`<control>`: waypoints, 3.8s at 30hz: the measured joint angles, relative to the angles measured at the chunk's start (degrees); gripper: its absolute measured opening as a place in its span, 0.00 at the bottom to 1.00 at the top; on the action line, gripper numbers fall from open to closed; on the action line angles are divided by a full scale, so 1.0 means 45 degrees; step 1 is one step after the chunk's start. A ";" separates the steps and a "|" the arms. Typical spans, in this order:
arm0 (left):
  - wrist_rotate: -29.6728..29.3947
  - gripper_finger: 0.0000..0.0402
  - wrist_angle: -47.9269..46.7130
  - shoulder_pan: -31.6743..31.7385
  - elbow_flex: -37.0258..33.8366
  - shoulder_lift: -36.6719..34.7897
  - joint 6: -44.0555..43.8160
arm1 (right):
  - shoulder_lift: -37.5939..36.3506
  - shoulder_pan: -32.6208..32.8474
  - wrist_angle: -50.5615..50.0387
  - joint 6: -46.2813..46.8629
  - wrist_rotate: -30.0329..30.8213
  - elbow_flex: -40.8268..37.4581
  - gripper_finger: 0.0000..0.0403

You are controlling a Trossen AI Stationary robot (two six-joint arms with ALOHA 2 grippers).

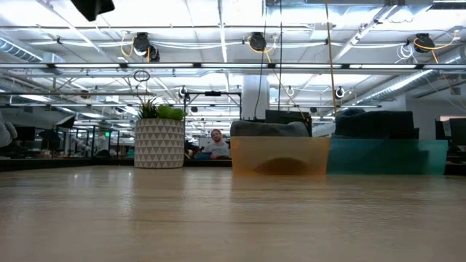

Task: Pick & Place hat
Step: Put the gray cap in the orange bin

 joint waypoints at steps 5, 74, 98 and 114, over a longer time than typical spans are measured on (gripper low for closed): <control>-0.0330 0.90 -0.0361 -0.0887 0.0010 0.0310 -0.0469 | 0.0000 0.0000 0.0000 0.0000 0.0007 0.0000 0.72; 0.2080 0.73 0.3418 -0.3757 -0.5008 0.6645 0.2721 | -0.0330 0.0000 -0.0368 -0.1010 0.0005 -0.0019 0.72; 0.2360 0.03 0.2243 -0.3438 -0.4665 0.6645 0.2862 | -0.0330 -0.0073 -0.0844 0.1025 0.0005 -0.0005 0.74; -0.1932 0.01 -0.2068 -0.2292 0.0484 0.6645 0.3071 | -0.0642 -0.0073 -0.0699 0.1459 0.0029 0.0000 0.72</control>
